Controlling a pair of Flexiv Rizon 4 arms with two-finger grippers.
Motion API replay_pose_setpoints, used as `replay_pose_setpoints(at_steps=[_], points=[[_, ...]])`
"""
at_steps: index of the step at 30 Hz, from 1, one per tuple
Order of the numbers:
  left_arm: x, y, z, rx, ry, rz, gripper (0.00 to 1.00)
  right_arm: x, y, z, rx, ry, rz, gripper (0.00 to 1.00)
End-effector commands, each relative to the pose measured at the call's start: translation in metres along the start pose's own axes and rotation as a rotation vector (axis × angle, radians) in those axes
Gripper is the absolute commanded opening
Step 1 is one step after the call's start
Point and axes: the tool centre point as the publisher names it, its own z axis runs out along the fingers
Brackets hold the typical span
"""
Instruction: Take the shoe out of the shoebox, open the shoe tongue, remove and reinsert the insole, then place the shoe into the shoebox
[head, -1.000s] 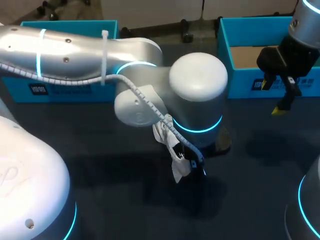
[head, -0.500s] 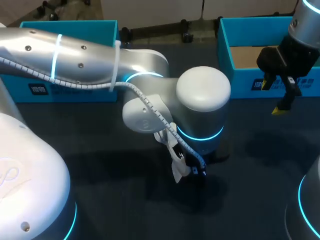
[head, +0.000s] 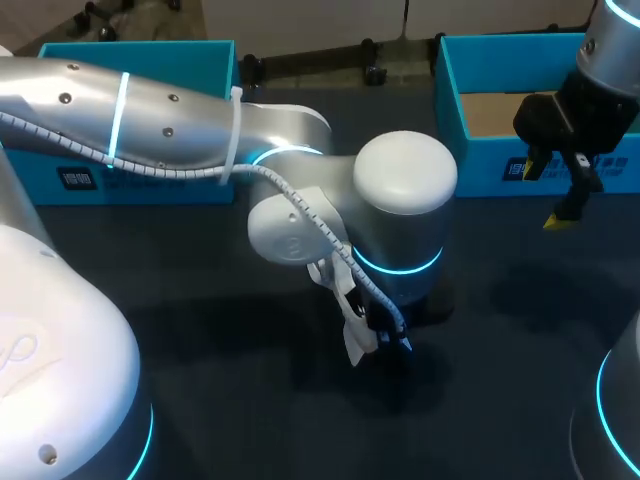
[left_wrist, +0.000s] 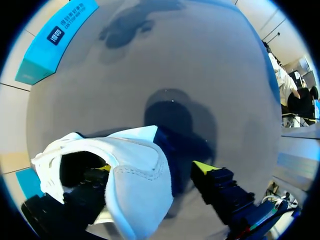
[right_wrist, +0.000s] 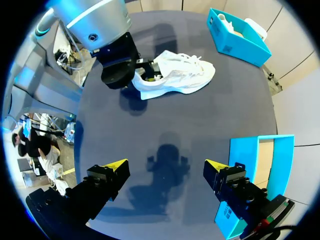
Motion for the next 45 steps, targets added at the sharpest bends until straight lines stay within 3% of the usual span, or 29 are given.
replay_pose_setpoints(at_steps=[1, 3, 6, 7, 18, 34, 36, 45], points=[[0.000, -0.002, 0.007, -0.006, 0.007, 0.004, 0.46, 0.000, 0.000, 0.001, 0.001, 0.000, 0.000, 1.00], [0.001, -0.001, 0.007, -0.007, 0.012, 0.007, 0.38, 0.000, 0.000, 0.001, 0.001, 0.000, 0.000, 1.00], [0.001, 0.001, 0.009, -0.007, 0.017, 0.010, 0.06, 0.000, 0.000, 0.001, 0.001, 0.000, 0.000, 1.00], [0.001, 0.002, 0.010, -0.010, 0.020, 0.010, 0.00, 0.000, 0.000, 0.001, 0.001, 0.000, 0.000, 1.00], [-0.005, 0.017, -0.026, 0.002, 0.021, 0.035, 0.00, 0.000, 0.000, 0.001, 0.001, 0.000, 0.000, 1.00], [-0.054, 0.033, -0.112, 0.026, 0.008, 0.296, 0.00, 0.000, 0.000, 0.001, 0.001, 0.000, 0.000, 1.00], [-0.061, 0.036, -0.131, 0.034, 0.016, 0.286, 0.00, 0.000, 0.000, 0.001, 0.001, 0.000, 0.000, 1.00], [-0.067, 0.039, -0.183, 0.032, 0.010, 0.267, 0.00, 0.000, 0.000, 0.001, 0.001, 0.000, 0.000, 1.00]])
